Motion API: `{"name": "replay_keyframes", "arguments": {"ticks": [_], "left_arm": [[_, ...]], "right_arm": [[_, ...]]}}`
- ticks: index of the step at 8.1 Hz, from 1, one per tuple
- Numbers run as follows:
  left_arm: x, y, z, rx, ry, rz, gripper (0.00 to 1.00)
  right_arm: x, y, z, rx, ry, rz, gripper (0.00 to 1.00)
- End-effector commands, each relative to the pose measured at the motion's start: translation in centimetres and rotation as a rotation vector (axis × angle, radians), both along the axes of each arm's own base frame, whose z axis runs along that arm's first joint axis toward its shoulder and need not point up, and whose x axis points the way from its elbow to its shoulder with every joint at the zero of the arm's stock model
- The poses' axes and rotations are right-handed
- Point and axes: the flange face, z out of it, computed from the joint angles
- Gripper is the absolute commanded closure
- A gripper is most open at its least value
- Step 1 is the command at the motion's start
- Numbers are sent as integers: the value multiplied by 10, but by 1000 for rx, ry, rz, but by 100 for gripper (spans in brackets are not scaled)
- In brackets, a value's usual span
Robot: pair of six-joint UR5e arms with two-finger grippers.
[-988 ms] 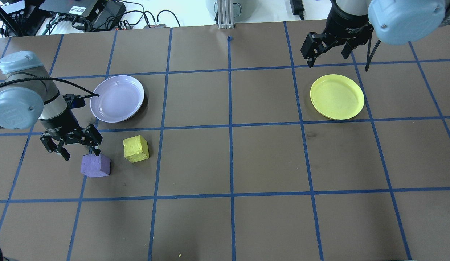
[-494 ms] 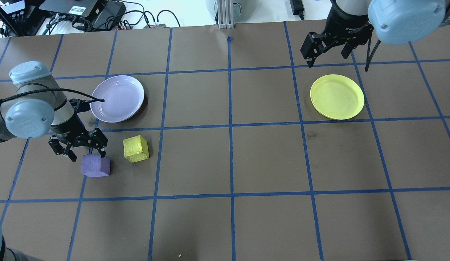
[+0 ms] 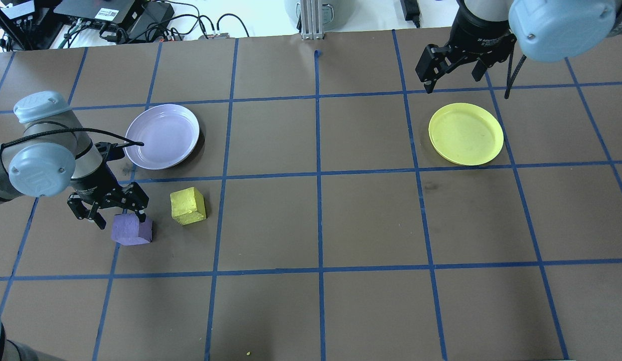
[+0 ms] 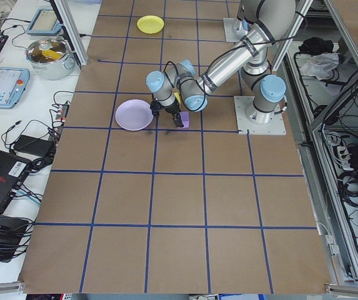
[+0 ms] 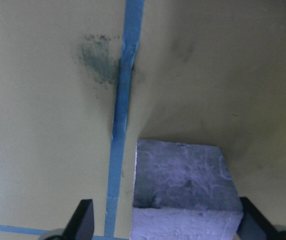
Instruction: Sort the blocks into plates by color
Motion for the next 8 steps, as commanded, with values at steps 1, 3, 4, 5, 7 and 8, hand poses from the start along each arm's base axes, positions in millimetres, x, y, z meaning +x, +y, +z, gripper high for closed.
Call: {"name": "replay_keyframes", "arguments": {"ticks": [1, 3, 4, 5, 7, 8], "left_arm": [[-3, 10, -10, 26, 12, 11, 0], [-4, 11, -10, 27, 13, 9, 0], [-4, 11, -10, 27, 13, 9, 0], [-3, 11, -10, 24, 13, 12, 0], [0, 12, -6, 16, 13, 11, 29], [-1, 12, -3, 13, 7, 6, 59]], "right_arm": [[0, 0, -1, 2, 0, -1, 0], [0, 0, 0, 0, 0, 1, 0], [0, 0, 0, 0, 2, -1, 0], [0, 0, -1, 2, 0, 1, 0], [0, -1, -1, 0, 0, -1, 0], [0, 0, 0, -5, -1, 0, 0]]}}
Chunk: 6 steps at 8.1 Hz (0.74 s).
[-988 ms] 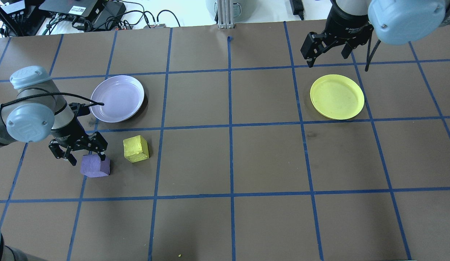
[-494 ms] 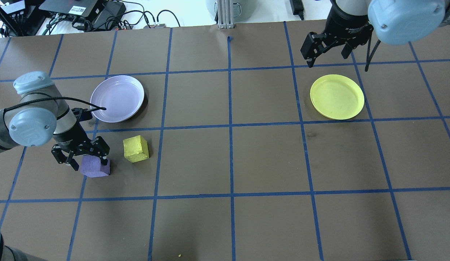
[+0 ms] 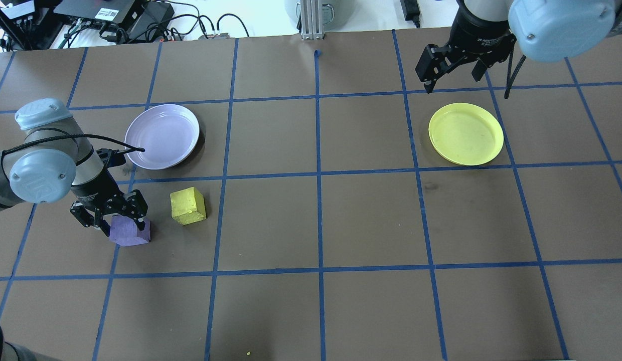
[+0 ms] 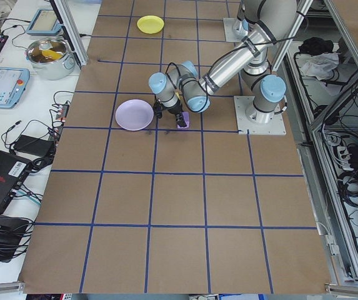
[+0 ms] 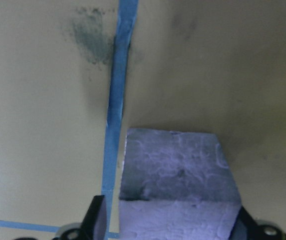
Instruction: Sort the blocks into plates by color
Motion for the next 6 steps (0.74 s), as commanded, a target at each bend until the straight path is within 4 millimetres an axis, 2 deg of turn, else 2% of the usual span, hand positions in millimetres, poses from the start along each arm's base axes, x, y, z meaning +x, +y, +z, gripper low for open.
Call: {"name": "replay_keyframes", "arguments": {"ticks": [1, 3, 4, 5, 6], "left_arm": [[0, 1, 3, -1, -3, -10, 83], [-1, 4, 7, 34, 15, -32, 100], [-3, 8, 13, 67, 38, -48, 100], [2, -14, 50, -2, 20, -96, 100], [12, -44, 94, -19, 14, -107, 100]], "right_arm": [[0, -1, 0, -4, 2, 1, 0], [0, 0, 0, -1, 2, 1, 0], [0, 0, 0, -1, 3, 1, 0], [0, 0, 0, -2, 3, 1, 0], [-1, 0, 0, -1, 6, 1, 0]]}}
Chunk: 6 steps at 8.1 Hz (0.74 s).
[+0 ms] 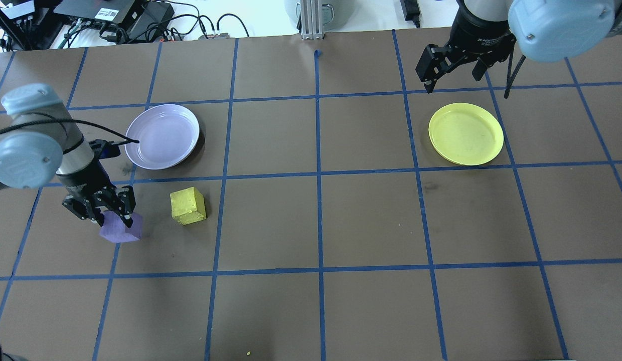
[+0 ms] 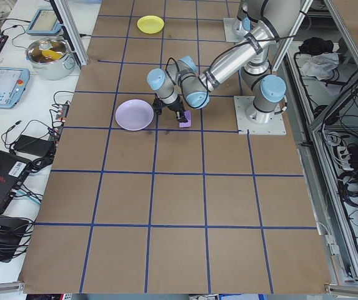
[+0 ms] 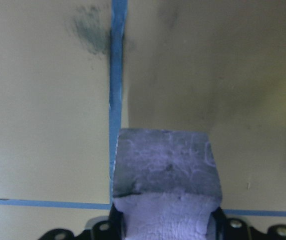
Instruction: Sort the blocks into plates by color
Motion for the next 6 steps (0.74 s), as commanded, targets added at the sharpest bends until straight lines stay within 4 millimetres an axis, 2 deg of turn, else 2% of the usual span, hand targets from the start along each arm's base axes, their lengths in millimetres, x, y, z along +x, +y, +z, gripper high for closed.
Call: {"name": "replay_keyframes", "arguments": {"ticks": [1, 2, 3, 4, 5, 6], "left_arm": [[25, -80, 93, -50, -3, -54, 100], [35, -125, 108, -70, -3, -64, 100], [34, -163, 126, -109, -19, -90, 100], [19, -186, 120, -126, -27, -123, 100], [6, -206, 98, -156, -39, -142, 100], [5, -219, 74, -173, -46, -150, 100]], "right_arm": [[0, 0, 0, -1, 5, 0, 0], [0, 0, 0, 1, 5, 0, 0], [-1, 0, 0, 1, 8, 0, 0], [-1, 0, 0, -1, 8, 0, 0], [-1, 0, 0, 1, 8, 0, 0], [-1, 0, 0, 1, 11, 1, 0]]}}
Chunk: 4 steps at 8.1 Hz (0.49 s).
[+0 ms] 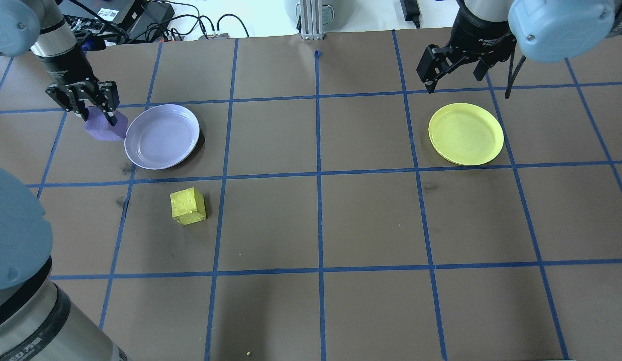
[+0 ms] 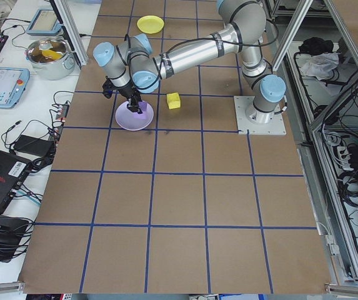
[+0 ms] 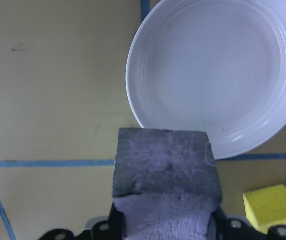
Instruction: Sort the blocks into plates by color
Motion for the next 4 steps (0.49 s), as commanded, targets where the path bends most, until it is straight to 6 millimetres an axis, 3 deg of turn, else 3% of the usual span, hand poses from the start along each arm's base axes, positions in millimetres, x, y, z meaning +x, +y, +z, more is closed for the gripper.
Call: {"name": "replay_keyframes", "arguments": {"ticks": [1, 4], "left_arm": [[-10, -41, -54, -48, -15, -36, 100], [-10, -42, -64, -43, -16, -15, 100]], "right_arm": [[0, 0, 0, 1, 3, 1, 0], [0, 0, 0, 1, 5, 1, 0]]}}
